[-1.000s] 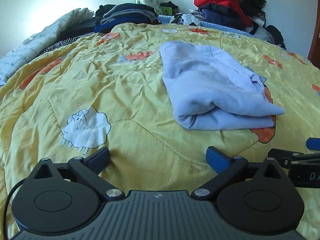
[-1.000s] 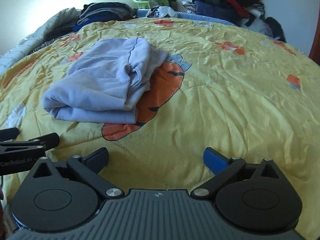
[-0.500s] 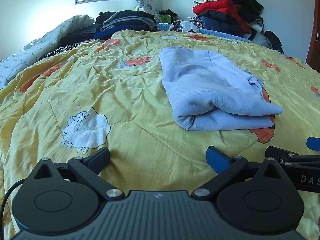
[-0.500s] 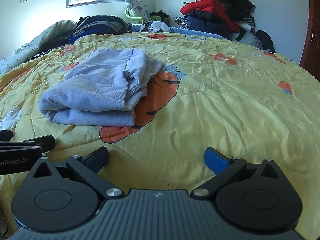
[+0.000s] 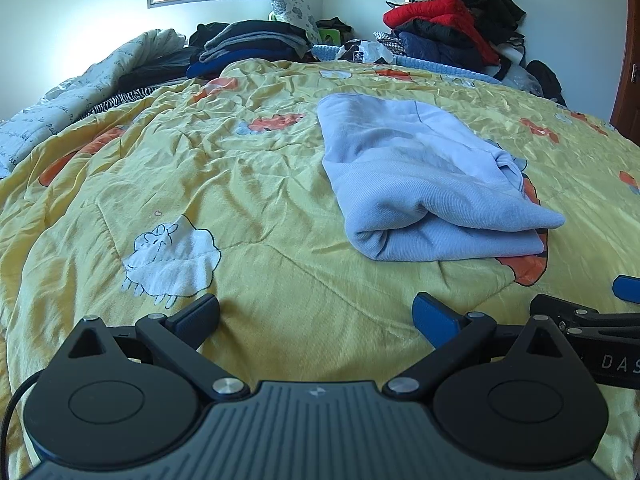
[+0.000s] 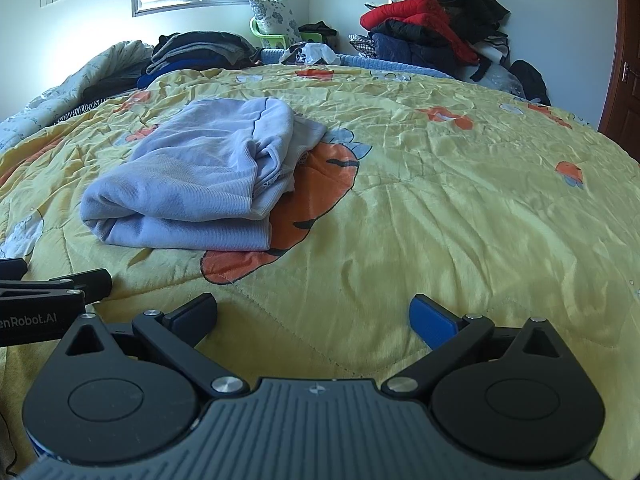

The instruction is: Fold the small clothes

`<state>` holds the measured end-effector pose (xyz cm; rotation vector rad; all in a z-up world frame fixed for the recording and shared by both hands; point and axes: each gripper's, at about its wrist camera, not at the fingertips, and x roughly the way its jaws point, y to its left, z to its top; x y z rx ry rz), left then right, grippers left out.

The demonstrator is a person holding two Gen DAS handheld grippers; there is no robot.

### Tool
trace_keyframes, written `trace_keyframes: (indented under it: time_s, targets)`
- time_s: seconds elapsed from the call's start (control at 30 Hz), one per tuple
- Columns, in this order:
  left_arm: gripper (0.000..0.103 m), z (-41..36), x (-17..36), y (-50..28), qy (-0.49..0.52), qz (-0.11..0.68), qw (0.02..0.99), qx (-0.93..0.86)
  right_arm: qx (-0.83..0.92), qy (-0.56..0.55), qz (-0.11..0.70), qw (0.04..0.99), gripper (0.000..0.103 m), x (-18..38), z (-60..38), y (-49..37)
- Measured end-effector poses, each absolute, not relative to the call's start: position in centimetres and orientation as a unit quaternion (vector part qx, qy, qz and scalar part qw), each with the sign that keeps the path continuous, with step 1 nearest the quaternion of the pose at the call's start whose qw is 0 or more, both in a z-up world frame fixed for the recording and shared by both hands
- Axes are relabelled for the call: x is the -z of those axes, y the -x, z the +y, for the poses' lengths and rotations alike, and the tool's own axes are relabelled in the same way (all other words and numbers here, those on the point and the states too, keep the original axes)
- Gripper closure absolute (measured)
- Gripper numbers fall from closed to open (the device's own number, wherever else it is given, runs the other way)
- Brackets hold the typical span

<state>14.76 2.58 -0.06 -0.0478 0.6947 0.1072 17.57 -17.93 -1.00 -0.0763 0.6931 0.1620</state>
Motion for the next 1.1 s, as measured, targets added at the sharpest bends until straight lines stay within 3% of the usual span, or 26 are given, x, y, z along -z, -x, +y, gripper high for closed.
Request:
trace_keyframes:
  time_s: [1.1]
  targets:
    - [0.0,2.58,0.09,-14.6,0.023,0.337,0.94,-0.056,-0.079,0.037,0.339,0.937,0.001,1.02,-17.85,-17.4]
